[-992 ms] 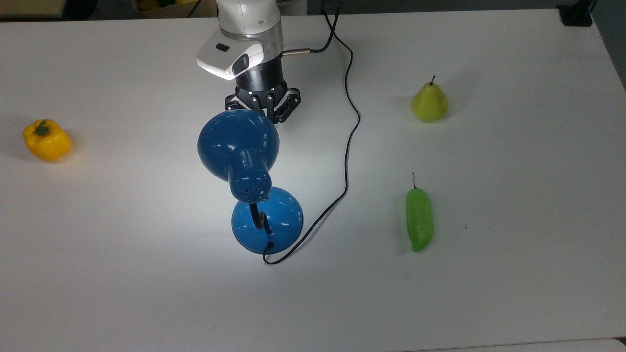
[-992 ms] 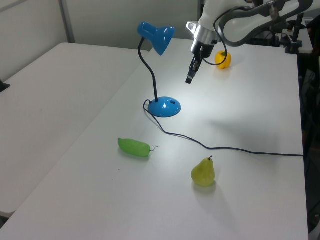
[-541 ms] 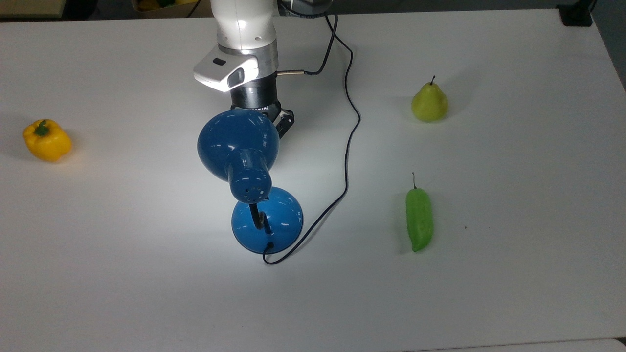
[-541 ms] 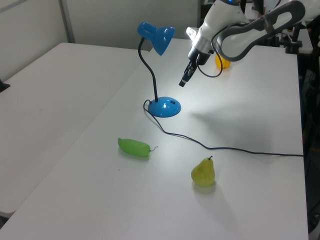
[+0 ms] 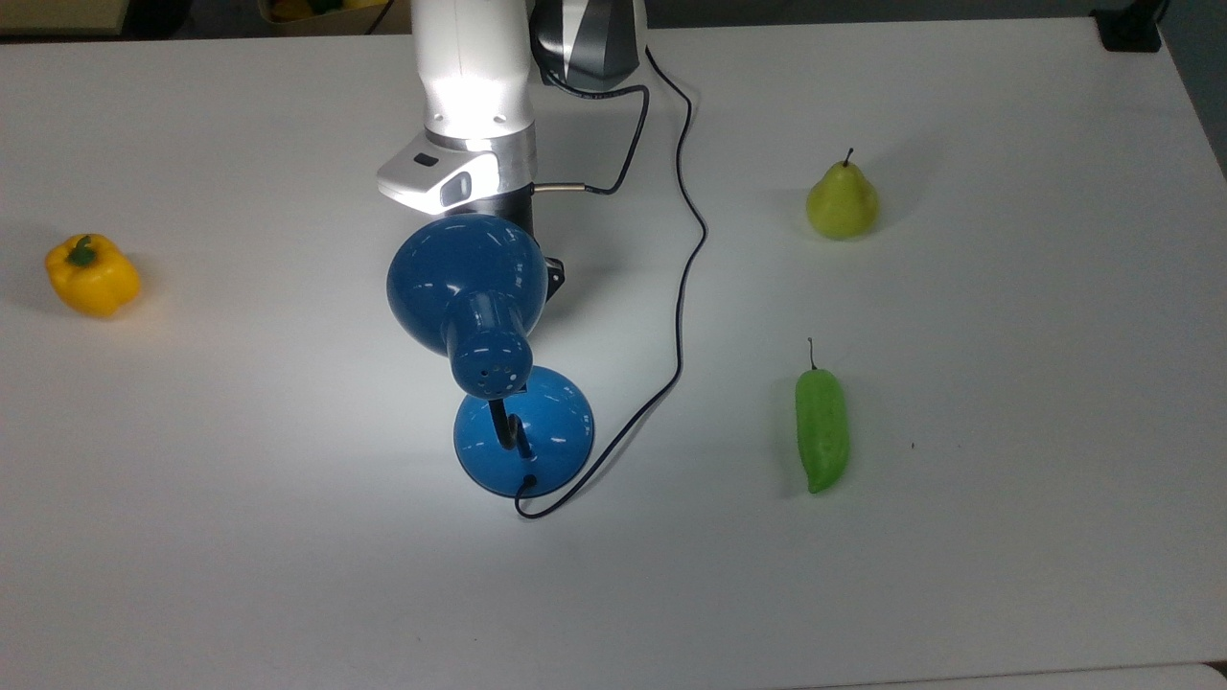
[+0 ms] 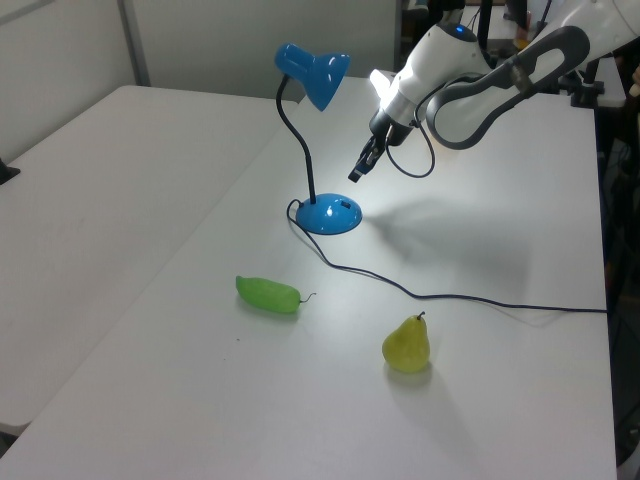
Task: Turn off lamp
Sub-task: 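Move the gripper toward the blue lamp's round base, then lower the gripper onto the switch on the lamp base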
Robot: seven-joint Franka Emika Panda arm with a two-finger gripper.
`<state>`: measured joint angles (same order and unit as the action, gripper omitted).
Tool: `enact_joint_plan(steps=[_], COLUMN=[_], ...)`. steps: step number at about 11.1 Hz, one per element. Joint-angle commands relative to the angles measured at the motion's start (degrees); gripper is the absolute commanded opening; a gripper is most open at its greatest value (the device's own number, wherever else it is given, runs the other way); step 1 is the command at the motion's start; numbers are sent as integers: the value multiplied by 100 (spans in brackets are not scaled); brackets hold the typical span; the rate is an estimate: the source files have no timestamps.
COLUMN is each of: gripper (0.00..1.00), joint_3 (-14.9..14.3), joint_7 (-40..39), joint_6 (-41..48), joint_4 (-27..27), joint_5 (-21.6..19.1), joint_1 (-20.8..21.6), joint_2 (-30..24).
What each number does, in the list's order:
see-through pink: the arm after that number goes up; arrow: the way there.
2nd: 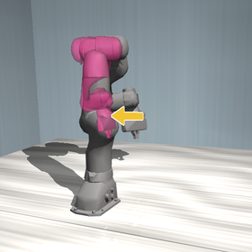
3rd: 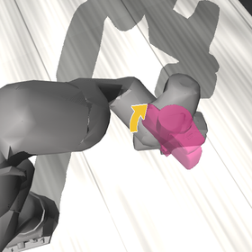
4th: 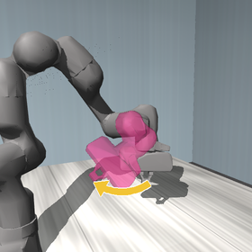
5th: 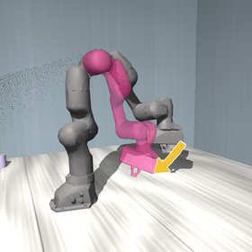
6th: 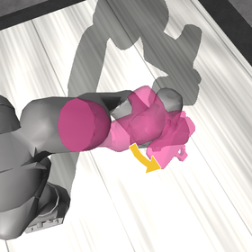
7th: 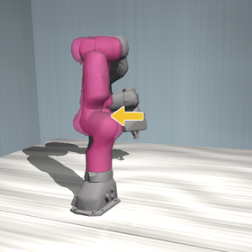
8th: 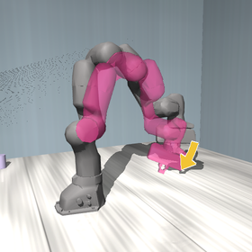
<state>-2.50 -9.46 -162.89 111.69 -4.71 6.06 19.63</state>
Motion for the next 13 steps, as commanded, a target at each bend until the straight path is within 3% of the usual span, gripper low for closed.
enact_joint_plan(steps=[1,13], gripper=[0,0], joint_3=[-40,-40], joint_7=[-74,-12], joint_6=[-401,-875], joint_4=[72,28], joint_5=[66,-39], joint_1=[18,27], joint_2=[155,498])
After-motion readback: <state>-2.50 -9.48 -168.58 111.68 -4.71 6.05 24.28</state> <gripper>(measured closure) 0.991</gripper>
